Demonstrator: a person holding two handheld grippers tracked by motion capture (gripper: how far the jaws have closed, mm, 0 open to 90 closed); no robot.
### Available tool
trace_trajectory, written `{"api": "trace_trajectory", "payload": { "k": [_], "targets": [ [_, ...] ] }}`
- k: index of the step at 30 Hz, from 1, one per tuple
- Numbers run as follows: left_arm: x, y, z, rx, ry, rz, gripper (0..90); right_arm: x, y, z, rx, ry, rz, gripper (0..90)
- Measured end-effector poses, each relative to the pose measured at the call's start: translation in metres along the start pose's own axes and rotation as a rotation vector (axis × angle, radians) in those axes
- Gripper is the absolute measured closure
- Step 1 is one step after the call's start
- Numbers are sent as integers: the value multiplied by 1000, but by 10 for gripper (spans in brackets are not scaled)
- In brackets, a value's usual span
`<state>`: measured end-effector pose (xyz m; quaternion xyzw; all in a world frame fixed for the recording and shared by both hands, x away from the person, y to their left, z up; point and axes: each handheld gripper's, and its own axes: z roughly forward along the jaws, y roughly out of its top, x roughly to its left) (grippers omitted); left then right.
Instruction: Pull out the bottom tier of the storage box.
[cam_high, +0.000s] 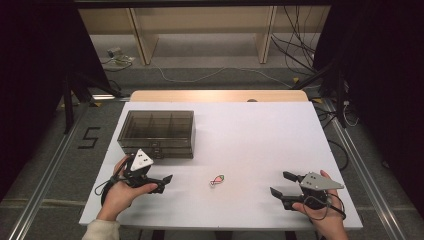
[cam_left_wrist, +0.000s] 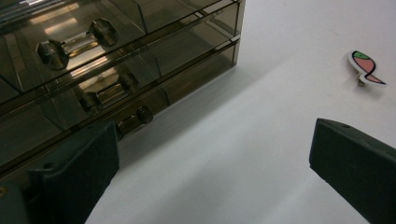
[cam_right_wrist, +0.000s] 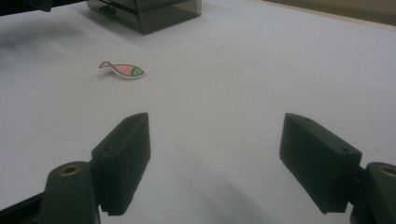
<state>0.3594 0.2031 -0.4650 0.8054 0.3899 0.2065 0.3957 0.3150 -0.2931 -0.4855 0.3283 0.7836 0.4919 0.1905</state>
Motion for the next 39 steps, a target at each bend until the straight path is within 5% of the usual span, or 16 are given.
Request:
{"api": "trace_trajectory", "payload": {
  "k": [8, 10, 14, 17, 19, 32, 33, 37, 39],
  "targets": [
    [4, 0, 7, 6, 26, 7, 77, -1, 1, 1, 5, -3, -2, 253],
    [5, 2, 8, 8, 53, 35, 116, -1, 3, 1, -3, -8, 0, 253],
    [3, 4, 17, 22, 84, 163, 231, -1, 5, 1, -7, -18, 6, 253],
    [2, 4, 22, 32, 99, 210, 267, -1, 5, 0, -3, -18, 1, 253],
    [-1, 3, 28, 69, 151, 303, 331, -1, 5, -2, -11, -21, 6, 253],
    [-9, -3, 40, 163, 296, 561, 525, -2, 4, -1, -8, -19, 6, 253],
    [-9, -4, 42, 194, 330, 614, 550, -2, 4, -1, -7, -18, 6, 253],
    [-11, -7, 45, 205, 368, 671, 595, -2, 3, -1, -7, -18, 7, 253],
    [-11, -10, 49, 245, 412, 750, 622, -2, 3, -1, -8, -19, 7, 253]
  ]
}}
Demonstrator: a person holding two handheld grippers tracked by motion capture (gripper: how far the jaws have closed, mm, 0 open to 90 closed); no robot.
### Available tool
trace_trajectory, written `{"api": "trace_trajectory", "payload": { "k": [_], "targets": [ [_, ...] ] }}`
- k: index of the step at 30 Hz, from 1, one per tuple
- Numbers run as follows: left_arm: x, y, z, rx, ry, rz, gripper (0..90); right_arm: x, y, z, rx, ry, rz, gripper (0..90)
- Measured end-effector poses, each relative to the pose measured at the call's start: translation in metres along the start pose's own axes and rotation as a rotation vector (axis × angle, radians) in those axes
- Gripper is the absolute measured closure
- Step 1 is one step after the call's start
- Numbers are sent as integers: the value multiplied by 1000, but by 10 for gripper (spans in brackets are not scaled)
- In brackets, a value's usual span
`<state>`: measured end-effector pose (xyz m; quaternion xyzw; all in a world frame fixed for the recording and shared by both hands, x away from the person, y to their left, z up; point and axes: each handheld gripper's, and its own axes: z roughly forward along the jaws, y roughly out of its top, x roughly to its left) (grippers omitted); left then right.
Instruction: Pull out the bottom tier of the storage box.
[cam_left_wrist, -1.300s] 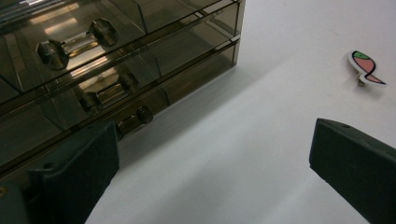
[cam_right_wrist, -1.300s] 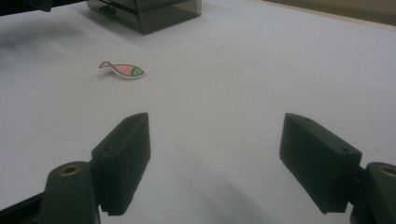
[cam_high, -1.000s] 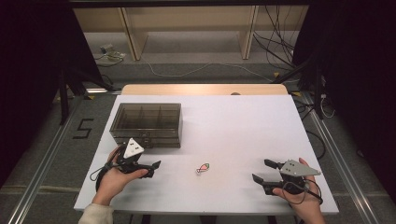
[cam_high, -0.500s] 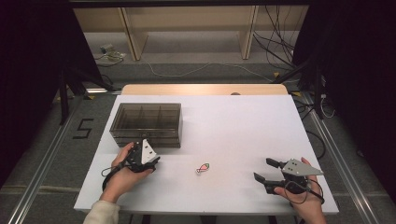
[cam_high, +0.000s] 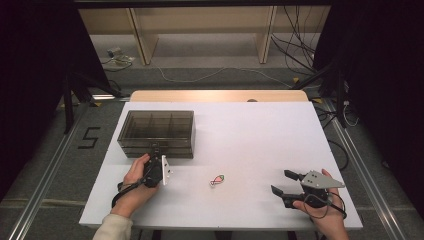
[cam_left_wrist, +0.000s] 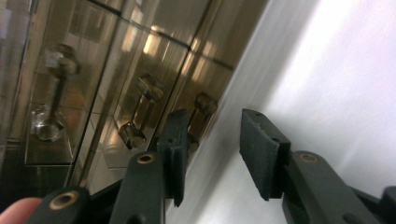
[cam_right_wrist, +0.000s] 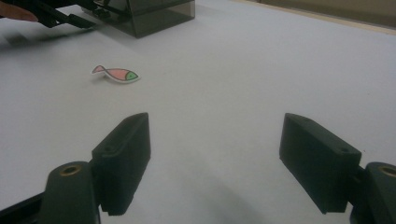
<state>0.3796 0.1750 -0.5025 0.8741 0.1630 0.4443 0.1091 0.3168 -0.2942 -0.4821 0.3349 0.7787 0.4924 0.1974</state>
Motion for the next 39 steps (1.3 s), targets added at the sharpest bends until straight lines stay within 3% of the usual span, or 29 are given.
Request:
{"api": "trace_trajectory", "payload": {
  "k": [6, 10, 21, 34, 39],
  "targets": [
    [-4, -1, 3, 9, 57, 68, 665, -1, -1, 0, 2, 1, 3, 253],
    [-5, -1, 4, 2, 76, 74, 692, -1, -1, 0, 1, 1, 2, 253],
    [-10, 0, 8, 32, 151, 155, 761, -1, -1, 0, 6, 0, 6, 252],
    [-15, 1, 12, 38, 198, 197, 777, -2, -1, 0, 8, -3, 7, 252],
    [-16, 2, 12, 36, 202, 195, 774, -2, -2, 0, 9, -3, 6, 253]
  ]
}}
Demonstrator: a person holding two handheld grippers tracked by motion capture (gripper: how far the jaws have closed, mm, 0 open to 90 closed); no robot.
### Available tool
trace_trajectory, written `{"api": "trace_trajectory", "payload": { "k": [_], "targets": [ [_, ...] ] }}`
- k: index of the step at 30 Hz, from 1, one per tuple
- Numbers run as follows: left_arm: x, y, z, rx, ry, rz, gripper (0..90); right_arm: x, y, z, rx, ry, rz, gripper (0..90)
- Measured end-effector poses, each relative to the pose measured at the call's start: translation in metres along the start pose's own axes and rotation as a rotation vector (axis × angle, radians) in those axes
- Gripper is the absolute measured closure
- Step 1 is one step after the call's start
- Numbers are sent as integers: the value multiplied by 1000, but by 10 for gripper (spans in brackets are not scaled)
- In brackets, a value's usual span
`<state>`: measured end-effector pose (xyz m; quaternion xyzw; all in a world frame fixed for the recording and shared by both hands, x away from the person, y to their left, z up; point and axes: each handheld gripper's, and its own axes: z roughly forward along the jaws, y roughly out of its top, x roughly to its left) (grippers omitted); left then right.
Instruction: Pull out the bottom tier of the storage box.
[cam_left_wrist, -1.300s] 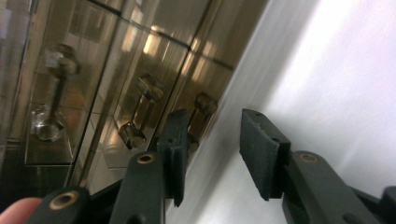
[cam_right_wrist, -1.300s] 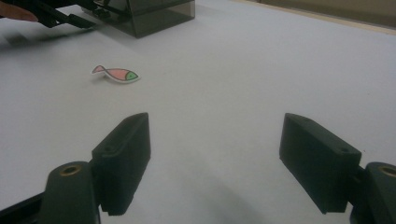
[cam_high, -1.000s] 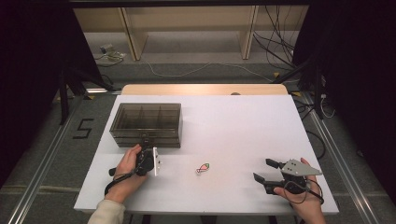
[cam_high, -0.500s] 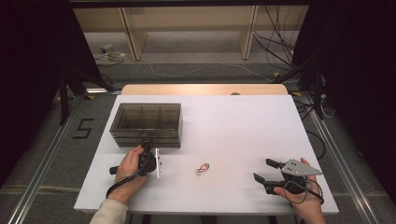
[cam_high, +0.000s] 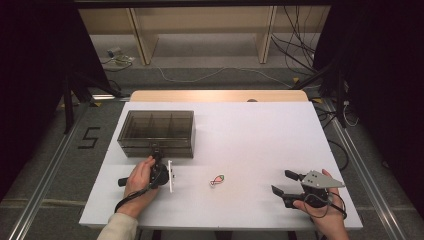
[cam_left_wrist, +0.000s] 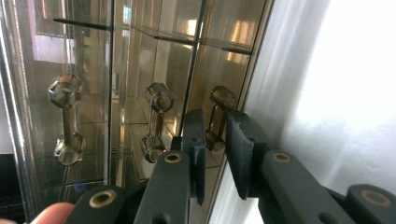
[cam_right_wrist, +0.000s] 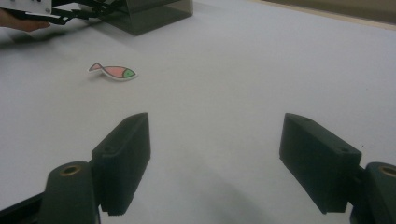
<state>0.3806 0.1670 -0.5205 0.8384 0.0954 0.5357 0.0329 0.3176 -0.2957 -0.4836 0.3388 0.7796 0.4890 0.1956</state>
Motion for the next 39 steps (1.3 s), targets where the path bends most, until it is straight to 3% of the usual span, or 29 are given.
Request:
{"api": "trace_trajectory", "payload": {
  "k": [7, 15, 20, 25, 39],
  "targets": [
    [1, 0, -1, 3, 1, -2, 757, 0, 0, 0, 2, -1, 0, 253],
    [-2, 5, 0, 3, 0, 41, 753, 0, 0, 0, 4, -2, 0, 253],
    [-3, 5, 1, -2, 2, 35, 761, 0, 0, 0, 0, -2, 0, 253],
    [-4, 6, 1, 9, 13, 57, 770, 0, 0, 0, 0, -2, 1, 253],
    [-5, 5, 1, 13, 18, 63, 772, 0, 0, -1, -1, -2, 0, 253]
  ]
}}
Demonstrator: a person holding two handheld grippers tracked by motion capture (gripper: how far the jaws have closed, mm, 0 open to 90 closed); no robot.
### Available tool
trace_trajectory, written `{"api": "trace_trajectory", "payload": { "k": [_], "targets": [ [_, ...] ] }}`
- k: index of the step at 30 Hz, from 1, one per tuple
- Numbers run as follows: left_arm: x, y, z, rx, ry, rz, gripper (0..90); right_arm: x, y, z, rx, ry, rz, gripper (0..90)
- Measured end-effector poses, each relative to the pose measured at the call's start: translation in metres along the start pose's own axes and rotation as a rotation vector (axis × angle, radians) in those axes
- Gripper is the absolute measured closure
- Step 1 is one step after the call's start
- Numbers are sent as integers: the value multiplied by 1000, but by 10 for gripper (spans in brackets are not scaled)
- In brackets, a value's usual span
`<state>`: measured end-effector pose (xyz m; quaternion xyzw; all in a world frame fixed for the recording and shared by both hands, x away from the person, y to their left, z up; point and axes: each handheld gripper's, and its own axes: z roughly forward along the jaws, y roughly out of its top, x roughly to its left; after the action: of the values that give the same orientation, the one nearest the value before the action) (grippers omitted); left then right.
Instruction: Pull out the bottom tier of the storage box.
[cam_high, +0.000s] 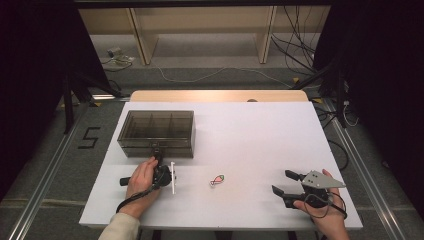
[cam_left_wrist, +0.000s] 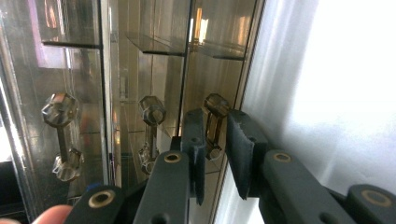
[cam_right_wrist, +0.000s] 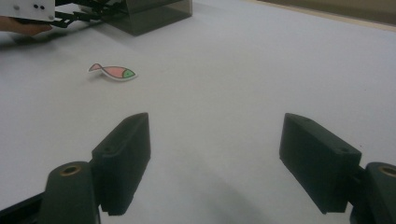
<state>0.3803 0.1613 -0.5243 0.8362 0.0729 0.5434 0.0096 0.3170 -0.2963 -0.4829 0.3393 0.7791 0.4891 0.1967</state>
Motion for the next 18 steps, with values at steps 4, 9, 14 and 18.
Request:
{"api": "trace_trajectory", "payload": {
  "k": [4, 9, 14, 18],
  "targets": [
    [-1, -1, 0, 10, 14, 8, 785, 0, 0, 0, 0, 0, 0, 253],
    [-1, -2, 1, -1, 12, -5, 785, 1, 0, 0, -1, 0, -2, 253],
    [-2, 0, 1, -8, 17, 22, 777, 0, 0, 0, -2, -1, 0, 253],
    [-3, 0, 1, -7, 21, 32, 784, 0, 0, 0, 0, 0, 1, 253]
  ]
}}
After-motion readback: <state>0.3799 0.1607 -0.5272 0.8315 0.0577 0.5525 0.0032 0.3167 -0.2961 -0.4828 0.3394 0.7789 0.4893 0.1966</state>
